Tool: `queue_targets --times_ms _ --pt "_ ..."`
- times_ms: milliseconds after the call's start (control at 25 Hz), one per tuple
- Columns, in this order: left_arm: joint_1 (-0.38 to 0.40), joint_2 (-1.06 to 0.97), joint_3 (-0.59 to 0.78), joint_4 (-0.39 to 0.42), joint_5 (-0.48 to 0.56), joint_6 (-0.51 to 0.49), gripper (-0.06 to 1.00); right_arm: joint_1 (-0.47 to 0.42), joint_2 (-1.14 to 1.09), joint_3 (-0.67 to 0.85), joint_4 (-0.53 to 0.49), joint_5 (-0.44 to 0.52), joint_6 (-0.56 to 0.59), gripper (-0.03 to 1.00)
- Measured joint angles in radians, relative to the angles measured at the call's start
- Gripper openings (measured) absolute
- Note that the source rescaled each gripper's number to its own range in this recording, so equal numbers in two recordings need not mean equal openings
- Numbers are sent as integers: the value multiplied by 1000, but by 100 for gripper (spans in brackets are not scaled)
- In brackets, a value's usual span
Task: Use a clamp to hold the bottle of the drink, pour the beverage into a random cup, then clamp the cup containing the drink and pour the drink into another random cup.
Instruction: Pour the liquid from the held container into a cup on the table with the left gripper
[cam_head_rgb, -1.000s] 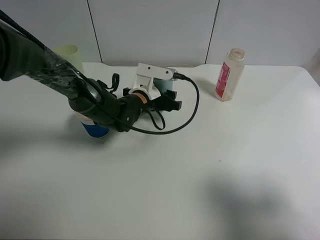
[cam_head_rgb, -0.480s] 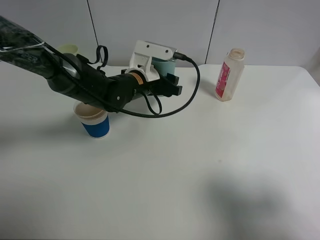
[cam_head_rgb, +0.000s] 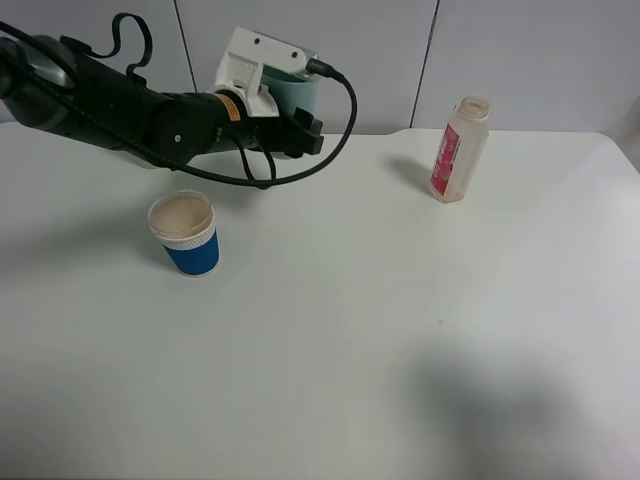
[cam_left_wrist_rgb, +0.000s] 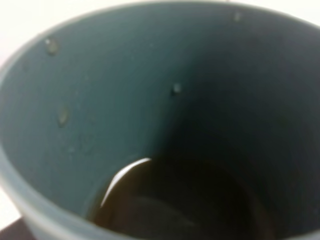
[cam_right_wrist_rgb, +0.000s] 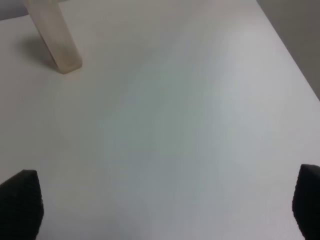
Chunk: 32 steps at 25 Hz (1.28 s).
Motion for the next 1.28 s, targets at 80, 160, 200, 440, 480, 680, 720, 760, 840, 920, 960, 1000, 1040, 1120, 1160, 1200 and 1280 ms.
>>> queue_targets --times_ms 80,160,200,440,480,680,720,760,840,920,960,1000,1040,1120,1160,1200,1280 --pt "25 -17 0 45 17 -15 0 0 0 0 0 0 0 100" --pt "49 -31 0 90 46 -31 0 0 0 0 0 0 0 100" --pt "63 -38 0 109 64 -31 0 0 0 0 0 0 0 100" --pt "161 -97 2 237 127 -84 0 0 0 0 0 0 0 100" --pt "184 -111 2 260 128 -103 0 0 0 0 0 0 0 100" --pt "309 -181 2 404 164 -208 0 0 0 0 0 0 0 100" --pt "340 -192 2 430 169 -223 0 0 0 0 0 0 0 100" --pt "362 -202 2 449 172 -234 0 0 0 0 0 0 0 100" --pt "416 -216 2 483 172 -248 0 0 0 0 0 0 0 100" --pt "466 -224 2 522 172 -256 0 0 0 0 0 0 0 100" --pt "482 -226 2 535 172 -257 0 0 0 0 0 0 0 100" --pt "502 -227 2 550 171 -259 0 0 0 0 0 0 0 100" --pt "522 -227 2 564 170 -260 0 0 0 0 0 0 0 100" --pt "561 -227 2 591 168 -263 0 0 0 0 0 0 0 100" --pt "584 -227 2 605 165 -263 0 0 0 0 0 0 0 100" --pt "606 -227 2 618 157 -263 0 0 0 0 0 0 0 100" --pt "642 -227 2 642 140 -264 0 0 0 0 0 0 0 100"
